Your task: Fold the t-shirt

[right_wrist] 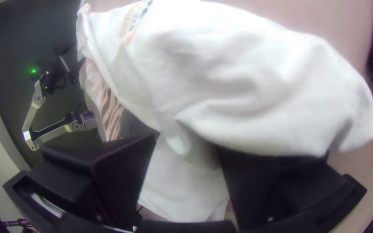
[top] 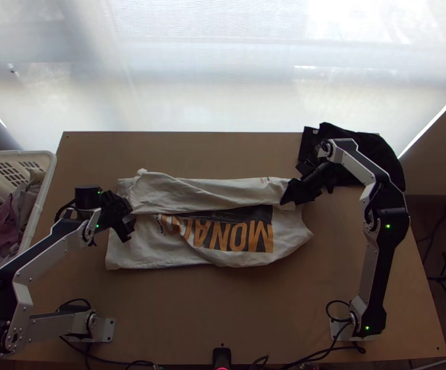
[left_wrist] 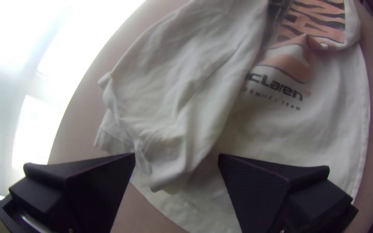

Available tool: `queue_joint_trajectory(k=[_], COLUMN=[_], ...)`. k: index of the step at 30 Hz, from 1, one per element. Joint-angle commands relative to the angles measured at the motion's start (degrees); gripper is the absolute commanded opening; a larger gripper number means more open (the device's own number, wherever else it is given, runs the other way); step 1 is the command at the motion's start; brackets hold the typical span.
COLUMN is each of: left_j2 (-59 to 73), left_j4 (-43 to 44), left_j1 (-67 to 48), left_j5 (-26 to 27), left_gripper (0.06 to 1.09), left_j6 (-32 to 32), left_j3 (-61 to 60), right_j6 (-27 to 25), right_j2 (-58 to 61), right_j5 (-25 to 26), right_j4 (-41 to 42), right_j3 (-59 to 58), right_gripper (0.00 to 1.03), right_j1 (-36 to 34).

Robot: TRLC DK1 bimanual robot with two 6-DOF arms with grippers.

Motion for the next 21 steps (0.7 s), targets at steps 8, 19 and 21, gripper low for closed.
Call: queue_joint_trajectory(k=[8,19,21], left_j2=[0.3,-7.2,-7.7], left_j4=[0.5,-6.8,-12.5], left_j1=[11.7,19.8,17.8], left_j5=[-0.1,3.8,5.8], left_gripper=[1.05,1.04,1.04], left_j6=[4.1,2.4,-4.5], left_j3=[7.9,11.0,15.1], right_j6=[-2.1,-2.8,-2.7], right_j2=[-9.3,-15.2,-16.4], right_j5=[-1.4,-1.3,-1.4], right_j4=[0.2,-3.1,-3.2], right_j3=[0.2,-5.0,-5.6], right_gripper=[0.99,0.97,0.92], right_j1=[1.0,-2.3,-1.6])
